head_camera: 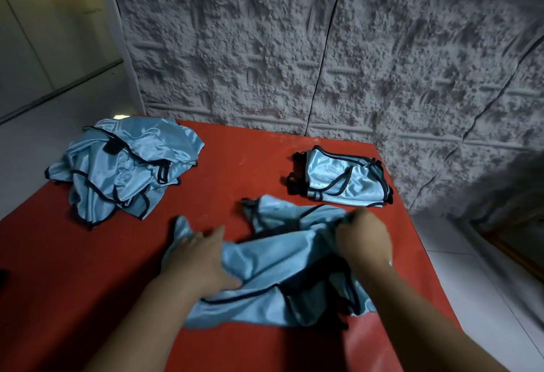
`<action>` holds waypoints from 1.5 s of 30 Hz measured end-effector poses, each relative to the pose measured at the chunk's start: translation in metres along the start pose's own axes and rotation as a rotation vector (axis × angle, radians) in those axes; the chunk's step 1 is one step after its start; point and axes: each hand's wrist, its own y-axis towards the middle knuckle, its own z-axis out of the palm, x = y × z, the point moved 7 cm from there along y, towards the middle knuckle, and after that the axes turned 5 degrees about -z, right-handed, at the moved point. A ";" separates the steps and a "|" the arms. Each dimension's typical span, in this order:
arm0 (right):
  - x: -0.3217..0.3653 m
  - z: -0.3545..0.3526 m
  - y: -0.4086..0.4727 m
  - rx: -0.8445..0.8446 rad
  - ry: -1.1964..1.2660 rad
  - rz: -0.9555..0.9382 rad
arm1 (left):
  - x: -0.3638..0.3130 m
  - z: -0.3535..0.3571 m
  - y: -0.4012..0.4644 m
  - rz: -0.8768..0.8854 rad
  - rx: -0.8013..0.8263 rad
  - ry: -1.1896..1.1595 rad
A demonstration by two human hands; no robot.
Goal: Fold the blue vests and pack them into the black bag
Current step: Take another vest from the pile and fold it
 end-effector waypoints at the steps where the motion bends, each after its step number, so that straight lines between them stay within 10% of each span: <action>1: -0.012 -0.008 0.005 0.007 0.008 0.056 | 0.003 0.002 0.000 -0.019 0.020 0.029; 8: -0.028 -0.011 0.009 0.308 -0.436 -0.063 | -0.004 -0.013 0.003 -0.073 -0.072 0.106; 14: 0.014 0.030 -0.009 0.441 -0.158 -0.464 | 0.004 -0.021 0.005 -0.057 -0.133 -0.200; 25: -0.018 -0.027 0.017 -0.201 0.369 -0.067 | 0.052 -0.081 -0.021 -0.350 -0.726 -0.635; 33: -0.013 -0.020 0.007 0.101 0.640 0.241 | 0.048 -0.068 -0.012 -0.324 -0.605 -0.580; 37: 0.018 -0.011 -0.016 0.310 0.736 0.231 | -0.008 -0.083 -0.033 0.008 -0.641 -0.667; 42: 0.091 -0.007 -0.058 0.801 0.892 -0.157 | -0.083 -0.046 -0.046 0.233 0.052 -1.329; 45: 0.064 -0.008 -0.030 0.544 0.488 -0.266 | -0.079 -0.023 -0.033 0.071 0.094 -1.442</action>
